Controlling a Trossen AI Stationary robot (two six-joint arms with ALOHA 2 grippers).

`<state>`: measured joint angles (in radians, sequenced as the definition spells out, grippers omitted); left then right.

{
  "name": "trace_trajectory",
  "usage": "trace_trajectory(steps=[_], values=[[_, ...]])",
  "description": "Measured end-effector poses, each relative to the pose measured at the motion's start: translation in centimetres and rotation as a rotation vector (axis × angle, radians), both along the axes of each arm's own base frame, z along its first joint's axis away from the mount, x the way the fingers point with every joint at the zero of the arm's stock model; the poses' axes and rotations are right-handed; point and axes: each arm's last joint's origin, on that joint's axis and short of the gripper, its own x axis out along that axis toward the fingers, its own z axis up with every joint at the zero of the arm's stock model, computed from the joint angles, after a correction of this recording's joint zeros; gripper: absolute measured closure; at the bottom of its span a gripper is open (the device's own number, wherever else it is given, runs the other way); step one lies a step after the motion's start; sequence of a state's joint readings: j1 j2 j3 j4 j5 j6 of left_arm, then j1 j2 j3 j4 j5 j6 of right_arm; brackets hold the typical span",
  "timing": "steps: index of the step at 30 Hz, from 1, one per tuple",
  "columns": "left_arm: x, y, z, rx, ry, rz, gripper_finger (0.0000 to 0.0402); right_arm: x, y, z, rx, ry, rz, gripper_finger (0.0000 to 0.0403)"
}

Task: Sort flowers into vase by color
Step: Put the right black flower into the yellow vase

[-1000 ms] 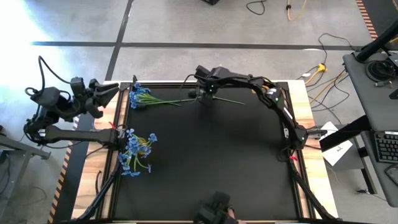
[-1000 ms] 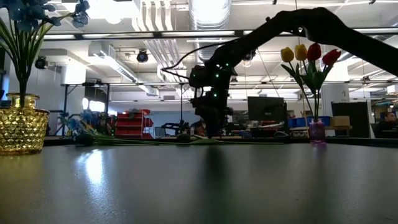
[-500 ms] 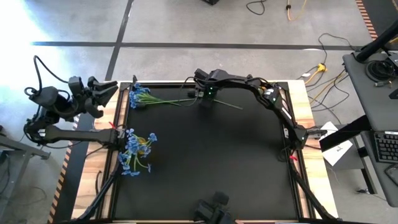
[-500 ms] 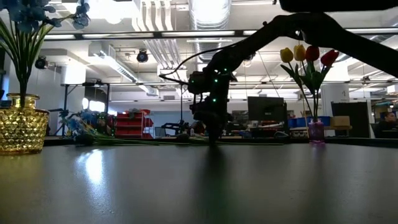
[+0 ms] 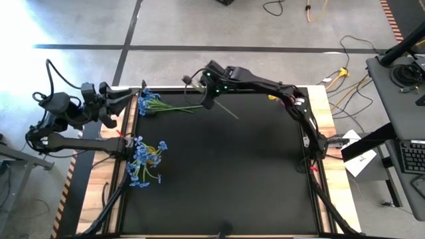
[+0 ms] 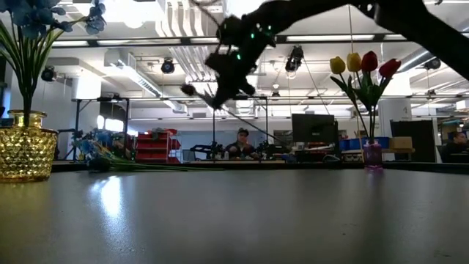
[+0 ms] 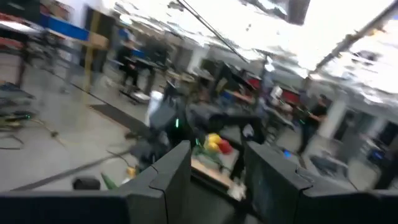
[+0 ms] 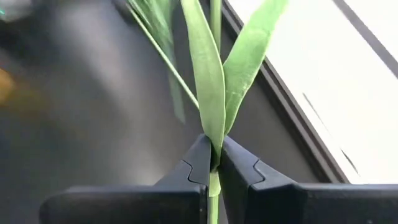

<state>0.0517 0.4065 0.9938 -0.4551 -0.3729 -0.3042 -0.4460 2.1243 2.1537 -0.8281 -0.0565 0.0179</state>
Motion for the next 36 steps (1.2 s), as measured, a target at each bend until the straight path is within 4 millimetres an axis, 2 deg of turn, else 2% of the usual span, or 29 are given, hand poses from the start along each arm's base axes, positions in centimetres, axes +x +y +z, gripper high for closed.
trace_trajectory(steps=[6, 8, 16, 21, 23, 27, 36], values=[[-0.1, -0.5, -1.4, -0.043, 0.126, -0.170, 0.0265, 1.2, 5.2, 6.6, -0.031, -0.362, 0.085, 0.0390], [-0.1, -0.6, -1.8, -0.051, 0.167, -0.211, 0.0265, 1.8, 7.2, 7.8, -0.038, -0.444, 0.121, 0.0390], [1.2, -0.5, -1.9, -0.040, 0.204, -0.217, 0.0254, 4.3, 14.2, 9.8, -0.063, -0.686, 0.274, 0.0390], [2.7, -0.4, -2.0, -0.017, 0.254, -0.207, 0.0214, 5.4, 17.5, 9.3, -0.082, -0.725, 0.348, 0.0390], [3.3, -0.4, -2.0, 0.000, 0.274, -0.204, 0.0196, 5.5, 18.3, 9.2, -0.102, -0.723, 0.355, 0.0390], [4.7, -0.6, -1.7, 0.029, 0.263, -0.305, 0.0175, 5.5, 18.9, 9.0, -0.130, -0.692, 0.331, 0.0390], [7.7, -0.5, -2.1, 0.040, 0.324, -0.309, 0.0192, 5.5, 18.9, 8.6, -0.159, -0.646, 0.352, 0.0390]])
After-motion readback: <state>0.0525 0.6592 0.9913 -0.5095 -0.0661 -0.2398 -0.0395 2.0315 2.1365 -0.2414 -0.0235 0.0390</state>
